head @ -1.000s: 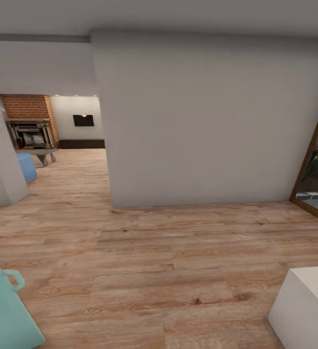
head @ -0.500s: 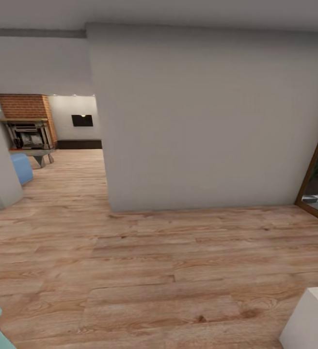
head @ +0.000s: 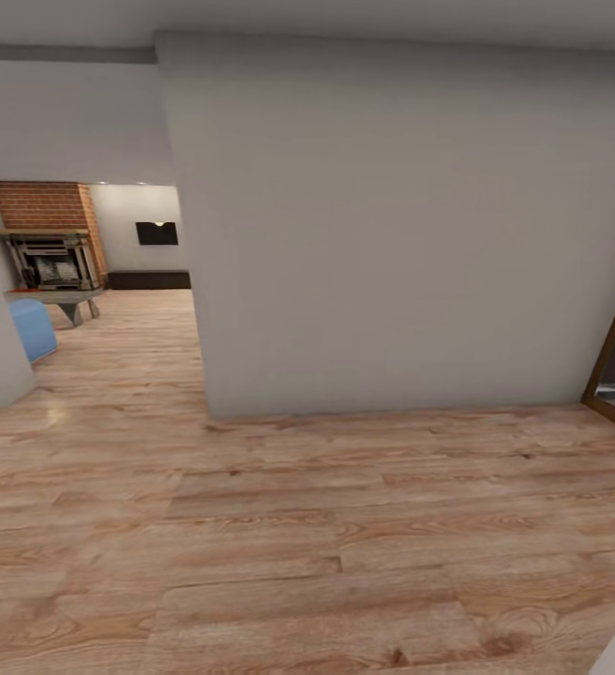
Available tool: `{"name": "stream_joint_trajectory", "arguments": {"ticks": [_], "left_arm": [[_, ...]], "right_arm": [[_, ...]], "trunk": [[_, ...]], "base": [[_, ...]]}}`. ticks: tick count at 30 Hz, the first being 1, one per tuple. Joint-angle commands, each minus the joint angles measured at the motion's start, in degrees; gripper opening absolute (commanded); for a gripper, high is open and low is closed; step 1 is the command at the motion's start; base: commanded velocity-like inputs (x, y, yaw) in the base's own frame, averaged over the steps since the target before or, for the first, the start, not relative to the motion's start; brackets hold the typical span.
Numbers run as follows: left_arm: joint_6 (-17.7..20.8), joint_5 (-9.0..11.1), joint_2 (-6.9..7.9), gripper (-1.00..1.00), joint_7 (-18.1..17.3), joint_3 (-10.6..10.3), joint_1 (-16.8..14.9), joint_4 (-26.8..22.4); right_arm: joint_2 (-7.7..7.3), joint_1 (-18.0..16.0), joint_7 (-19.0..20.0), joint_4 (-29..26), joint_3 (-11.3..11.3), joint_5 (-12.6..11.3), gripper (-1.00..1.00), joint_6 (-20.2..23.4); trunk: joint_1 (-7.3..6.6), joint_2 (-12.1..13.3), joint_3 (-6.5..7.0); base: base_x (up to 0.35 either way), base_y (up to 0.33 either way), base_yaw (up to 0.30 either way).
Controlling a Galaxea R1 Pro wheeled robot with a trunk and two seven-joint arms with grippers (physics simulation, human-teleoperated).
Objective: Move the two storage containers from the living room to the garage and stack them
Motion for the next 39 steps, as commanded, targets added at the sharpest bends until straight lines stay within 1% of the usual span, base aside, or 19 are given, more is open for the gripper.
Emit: {"name": "stream_joint_trajectory", "arguments": {"ticks": [1, 5, 9, 39], "left_arm": [[-0.2, 0.5, -0.05, 1.00, 0.2, -0.5, 0.0, 0.0], [-0.2, 0.5, -0.05, 1.00, 0.2, -0.5, 0.0, 0.0], [-0.2, 0.5, -0.05, 1.00, 0.2, -0.5, 0.0, 0.0], [-0.3, 0.5, -0.05, 1.00, 0.2, -0.5, 0.0, 0.0]], "right_arm": [[0.11, -0.1, 0.0, 0.1, 0.5, -0.5, 1.00, -0.3], [0.21, -0.1, 0.0, 0.1, 0.5, -0.5, 1.00, -0.3], [0.18, -0.1, 0.0, 0.1, 0.5, -0.5, 1.00, -0.3], [0.04, -0.1, -0.1, 0.1, 0.5, -0.5, 1.00, -0.3]], "trunk": [[0.04, 0.0, -0.07], [0.04, 0.0, -0.07], [0.04, 0.0, -0.07], [0.04, 0.0, -0.07]], "base": [[0.321, 0.000, 0.000], [0.321, 0.000, 0.049], [0.321, 0.000, 0.205], [0.321, 0.000, 0.266]]}}
